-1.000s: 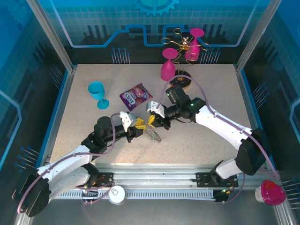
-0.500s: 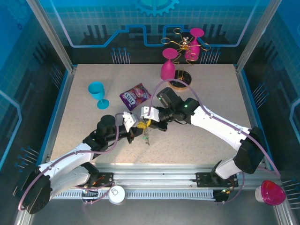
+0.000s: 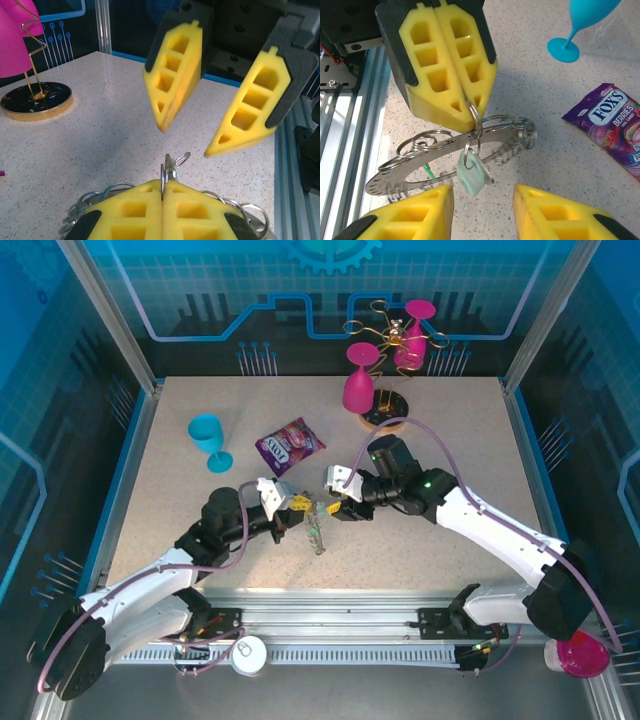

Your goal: Put the keys on the keyring

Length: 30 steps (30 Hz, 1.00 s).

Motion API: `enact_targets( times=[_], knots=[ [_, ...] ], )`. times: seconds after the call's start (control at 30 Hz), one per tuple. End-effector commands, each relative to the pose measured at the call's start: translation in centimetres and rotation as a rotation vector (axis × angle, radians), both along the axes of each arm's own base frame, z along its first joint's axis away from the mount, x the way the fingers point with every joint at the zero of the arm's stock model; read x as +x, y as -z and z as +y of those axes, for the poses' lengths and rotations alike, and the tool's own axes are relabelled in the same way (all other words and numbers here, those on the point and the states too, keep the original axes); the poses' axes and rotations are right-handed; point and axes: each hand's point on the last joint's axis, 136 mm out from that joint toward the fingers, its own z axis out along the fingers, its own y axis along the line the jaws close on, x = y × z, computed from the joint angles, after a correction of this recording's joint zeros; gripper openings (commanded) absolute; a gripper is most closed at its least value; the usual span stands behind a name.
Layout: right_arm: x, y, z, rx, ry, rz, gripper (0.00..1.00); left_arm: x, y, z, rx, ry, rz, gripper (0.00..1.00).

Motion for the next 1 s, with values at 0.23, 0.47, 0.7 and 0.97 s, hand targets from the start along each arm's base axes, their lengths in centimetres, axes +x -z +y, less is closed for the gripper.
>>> enact_targets(
  times=[0.23,0.47,0.7,0.97],
  knots=[
    [-0.2,-1.2,1.6,0.081,-0.050,-0.017,0.30,0.2,-1.6,-0.1,-0.072,-0.003,-0.032,0.00],
    [-0.5,-1.5,2.4,0.084,-0.072,-0.033,0.19,0.4,-1.7,-0.2,-0.089,-0.010,-0.018,0.00],
    [-0.7,-0.3,2.1,-0.002,-0.065,-0.079,0.00,1.2,-1.7,0.3,-0.114,-0.070,0.012,0.00],
    [-2.4,0.9,3.3,-0.030,-0.136,-0.149,0.02,1.8,-2.5,0.6,-0.204,-0.104,0.045,0.00]
  ],
)
